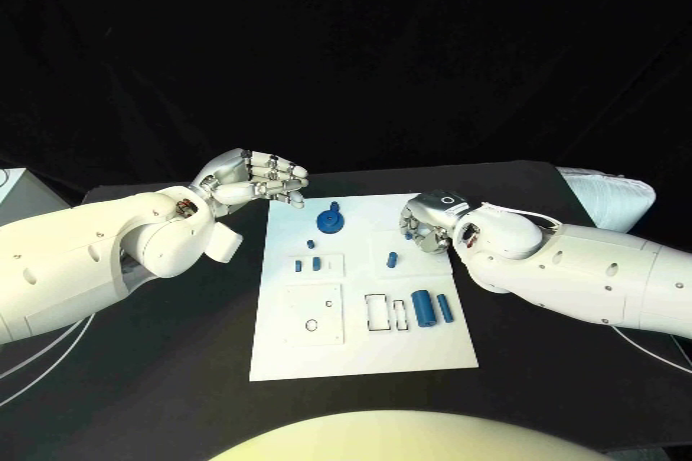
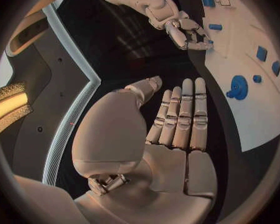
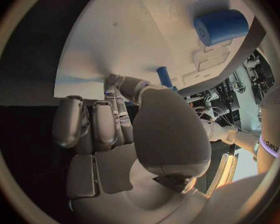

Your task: Assemble the parts on the task board

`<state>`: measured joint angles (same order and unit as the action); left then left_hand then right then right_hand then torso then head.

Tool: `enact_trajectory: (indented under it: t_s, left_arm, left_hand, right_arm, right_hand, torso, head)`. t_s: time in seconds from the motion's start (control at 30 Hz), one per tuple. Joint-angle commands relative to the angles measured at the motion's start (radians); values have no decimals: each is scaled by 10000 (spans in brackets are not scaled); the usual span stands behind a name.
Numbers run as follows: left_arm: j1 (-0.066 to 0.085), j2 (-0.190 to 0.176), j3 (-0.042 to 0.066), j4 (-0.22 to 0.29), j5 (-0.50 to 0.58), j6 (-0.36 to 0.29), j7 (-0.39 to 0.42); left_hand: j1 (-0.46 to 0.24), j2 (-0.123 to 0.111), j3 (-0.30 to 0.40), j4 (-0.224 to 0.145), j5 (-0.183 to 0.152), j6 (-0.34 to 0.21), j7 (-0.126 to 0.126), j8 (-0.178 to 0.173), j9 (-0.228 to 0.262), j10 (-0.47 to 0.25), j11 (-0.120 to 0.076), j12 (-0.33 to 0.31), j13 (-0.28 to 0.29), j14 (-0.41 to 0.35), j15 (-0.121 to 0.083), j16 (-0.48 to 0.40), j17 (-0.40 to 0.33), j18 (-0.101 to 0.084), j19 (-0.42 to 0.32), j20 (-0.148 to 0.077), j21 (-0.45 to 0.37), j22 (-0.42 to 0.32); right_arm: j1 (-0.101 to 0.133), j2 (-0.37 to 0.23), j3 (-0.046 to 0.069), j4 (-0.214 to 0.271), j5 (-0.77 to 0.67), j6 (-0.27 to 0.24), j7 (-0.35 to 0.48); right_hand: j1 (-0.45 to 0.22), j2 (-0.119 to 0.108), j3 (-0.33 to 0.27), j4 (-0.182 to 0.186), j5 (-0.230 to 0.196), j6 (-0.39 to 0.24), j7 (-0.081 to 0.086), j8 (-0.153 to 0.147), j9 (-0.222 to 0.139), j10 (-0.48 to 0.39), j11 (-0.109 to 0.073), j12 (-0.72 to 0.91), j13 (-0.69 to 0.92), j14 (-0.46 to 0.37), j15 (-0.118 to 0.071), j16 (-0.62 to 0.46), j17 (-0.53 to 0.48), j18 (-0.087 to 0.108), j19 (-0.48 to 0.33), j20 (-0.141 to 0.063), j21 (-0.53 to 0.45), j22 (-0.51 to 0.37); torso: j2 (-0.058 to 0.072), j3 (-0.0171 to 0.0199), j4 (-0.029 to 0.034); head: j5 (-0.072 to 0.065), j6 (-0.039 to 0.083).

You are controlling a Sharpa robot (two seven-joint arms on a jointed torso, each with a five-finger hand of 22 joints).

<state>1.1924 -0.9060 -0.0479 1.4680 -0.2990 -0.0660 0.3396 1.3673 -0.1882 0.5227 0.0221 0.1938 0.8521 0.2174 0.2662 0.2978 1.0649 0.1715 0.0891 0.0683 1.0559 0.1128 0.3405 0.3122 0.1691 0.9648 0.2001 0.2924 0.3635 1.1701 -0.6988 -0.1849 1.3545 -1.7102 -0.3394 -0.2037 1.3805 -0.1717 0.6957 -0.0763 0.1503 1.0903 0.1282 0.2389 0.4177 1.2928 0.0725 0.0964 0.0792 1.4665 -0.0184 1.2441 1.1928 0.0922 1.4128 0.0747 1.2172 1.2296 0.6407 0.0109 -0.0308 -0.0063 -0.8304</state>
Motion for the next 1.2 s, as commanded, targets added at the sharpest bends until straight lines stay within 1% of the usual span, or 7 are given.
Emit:
enact_trajectory:
  t_s: [0.03,0.53,0.67,0.73,0.83,0.97,1.2]
  left_arm:
    - [-1,14,4,13,-53,181,49]
    - [-1,12,4,-13,-47,175,3]
    - [-1,9,4,-17,-44,173,-5]
    - [-1,8,4,-18,-42,174,-8]
    - [-1,8,4,-21,-40,176,-13]
    - [-1,6,4,-25,-37,178,-17]
    - [-1,5,3,-33,-36,178,-24]
  left_hand:
    - [5,120,-63,-17,21,-68,174,-69,-16,-44,-3,67,-5,-57,-16,48,12,27,-48,5,-12,17]
    - [16,121,-69,-24,18,-89,176,-75,-23,-74,2,76,-5,-74,-12,54,28,26,-58,7,-12,23]
    - [21,119,-72,-28,17,-99,178,-79,-26,-87,4,78,-5,-79,-11,57,34,26,-61,8,-12,25]
    - [21,119,-72,-28,17,-99,178,-79,-26,-87,4,78,-5,-79,-11,57,34,26,-61,8,-12,25]
    - [21,119,-72,-28,17,-99,178,-79,-26,-87,4,78,-5,-79,-11,57,34,26,-61,8,-12,25]
    - [21,119,-72,-28,17,-99,178,-79,-26,-87,4,78,-5,-79,-11,57,34,26,-61,8,-12,25]
    - [21,119,-72,-28,17,-99,178,-79,-26,-87,4,78,-5,-79,-11,57,34,26,-61,8,-12,25]
  right_arm:
    - [-93,-30,-65,-10,137,20,-163]
    - [-97,-118,-61,20,1592,-98,154]
    - [-97,-134,-61,4,1704,58,152]
    - [-97,-141,-61,-3,1729,120,155]
    - [-97,-150,-62,-10,1738,205,159]
    - [-97,-152,-62,-15,1732,289,162]
    - [-97,-136,-62,-18,1716,326,181]
  right_hand:
    - [-209,27,27,12,-63,84,-21,65,61,177,-195,-43,345,325,-107,38,-23,-89,95,-32,107,63]
    - [-304,11,47,-15,-90,92,-28,88,99,186,-204,-61,386,286,-119,-65,-164,-69,47,-47,33,4]
    - [-474,-129,57,-77,-144,-349,142,-145,56,-303,-27,-329,333,220,11,-157,-314,-25,-122,33,-222,-194]
    - [-604,-317,69,-97,-102,-690,287,-350,-9,-722,120,-362,249,103,142,-312,-514,26,-291,131,-489,-409]
    - [-785,-594,-2,-93,79,-1087,429,-597,-100,-1091,268,-335,149,-20,264,-408,-675,76,-447,257,-721,-581]
    - [-901,-747,-104,-60,102,-1195,473,-672,-127,-1293,329,-316,89,-118,325,-482,-807,121,-569,334,-917,-729]
    - [-968,-804,-176,-24,106,-1202,475,-681,-129,-1333,338,-288,75,-161,344,-499,-854,139,-617,364,-992,-780]
  torso:
    - [0,3,-1]
    - [-4,-1,2]
    - [-5,-7,-4]
    - [-7,-7,-6]
    - [-3,-5,-6]
    - [-5,1,-4]
    - [-2,1,-5]
  head:
    - [-9,-3]
    - [19,-17]
    - [22,-31]
    - [20,-30]
    - [29,-25]
    - [27,-27]
    - [23,-33]
